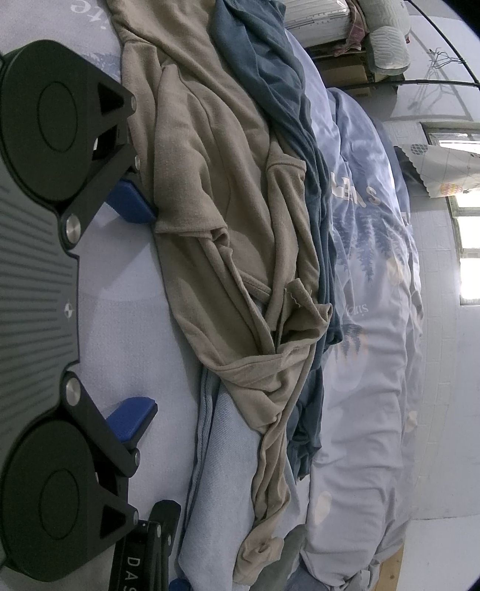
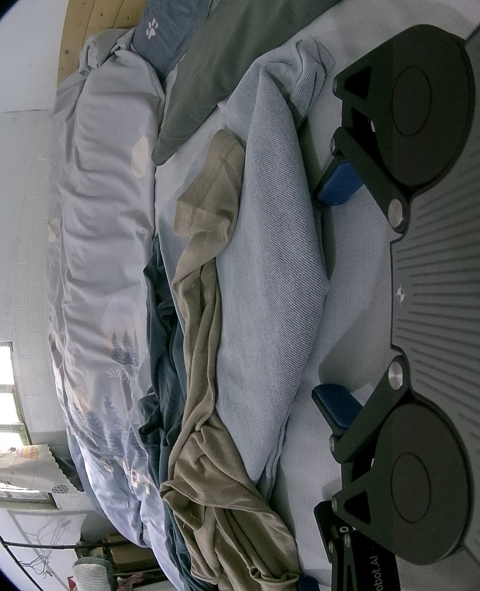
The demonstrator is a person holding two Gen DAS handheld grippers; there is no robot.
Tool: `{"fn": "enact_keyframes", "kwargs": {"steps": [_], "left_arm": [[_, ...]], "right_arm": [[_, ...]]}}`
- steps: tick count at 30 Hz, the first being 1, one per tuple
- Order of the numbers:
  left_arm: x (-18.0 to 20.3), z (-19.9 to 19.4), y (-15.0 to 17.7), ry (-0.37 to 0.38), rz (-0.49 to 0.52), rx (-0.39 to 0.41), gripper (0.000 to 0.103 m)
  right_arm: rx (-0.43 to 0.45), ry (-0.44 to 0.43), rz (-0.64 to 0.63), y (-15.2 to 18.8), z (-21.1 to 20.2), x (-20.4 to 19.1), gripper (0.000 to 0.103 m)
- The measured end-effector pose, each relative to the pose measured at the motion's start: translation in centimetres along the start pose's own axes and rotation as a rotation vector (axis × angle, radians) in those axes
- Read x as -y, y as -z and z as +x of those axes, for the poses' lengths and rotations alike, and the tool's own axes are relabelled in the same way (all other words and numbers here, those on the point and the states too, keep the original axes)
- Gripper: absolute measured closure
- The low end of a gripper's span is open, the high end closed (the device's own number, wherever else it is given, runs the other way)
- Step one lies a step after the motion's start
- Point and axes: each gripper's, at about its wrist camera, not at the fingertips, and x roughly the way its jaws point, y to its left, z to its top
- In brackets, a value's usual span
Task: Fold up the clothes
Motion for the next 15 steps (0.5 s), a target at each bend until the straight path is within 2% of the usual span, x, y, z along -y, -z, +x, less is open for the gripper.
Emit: {"fn": "enact_keyframes", "kwargs": {"steps": [15], "left_arm": [[0.01, -0.21, 0.04, 0.000, 0.000, 0.000, 0.000]], "right_arm": [[0.000, 0.001, -0.001, 0.18, -0.15, -0.12, 0.000]]}}
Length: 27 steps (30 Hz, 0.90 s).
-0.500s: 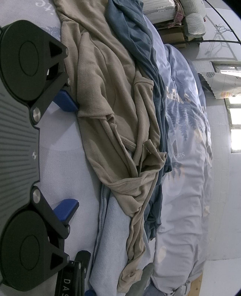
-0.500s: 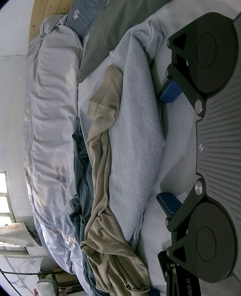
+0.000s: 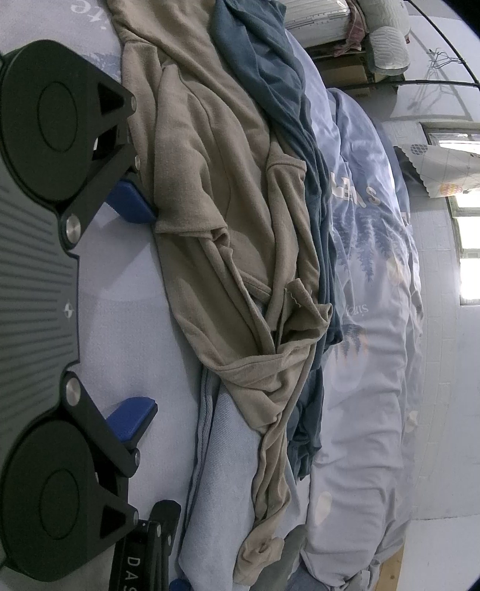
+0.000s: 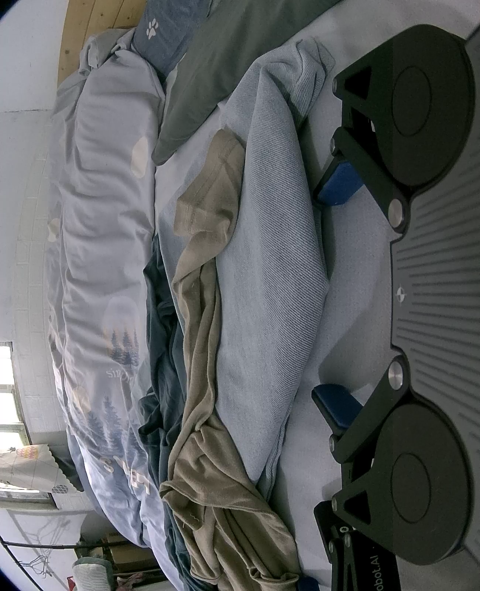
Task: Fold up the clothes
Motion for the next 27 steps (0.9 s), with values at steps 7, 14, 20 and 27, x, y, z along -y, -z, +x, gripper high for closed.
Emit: {"fn": "enact_keyframes", "kwargs": {"steps": [7, 14, 20, 27], "left_arm": [[-0.08, 0.19, 0.01, -0.003, 0.000, 0.000, 0.000], [0.26, 0.05, 0.13, -0.018, 0.007, 0.004, 0.000], [0.21, -0.03, 0.13, -0.020, 0.011, 0.005, 0.000], [-0.65, -0.56, -0.02, 0.030, -0.030, 0.006, 0.002]], "right_arm": [[0.000, 0.000, 0.000, -0.12, 0.18, 0.07, 0.000], [0.000, 0.000, 0.001, -0.07, 0.16, 0.02, 0.000], [-0.001, 0.003, -0.004, -0.08, 0.25, -0.10, 0.000], [-0.001, 0.002, -0.002, -0.14, 0.23, -0.15, 0.000]]}}
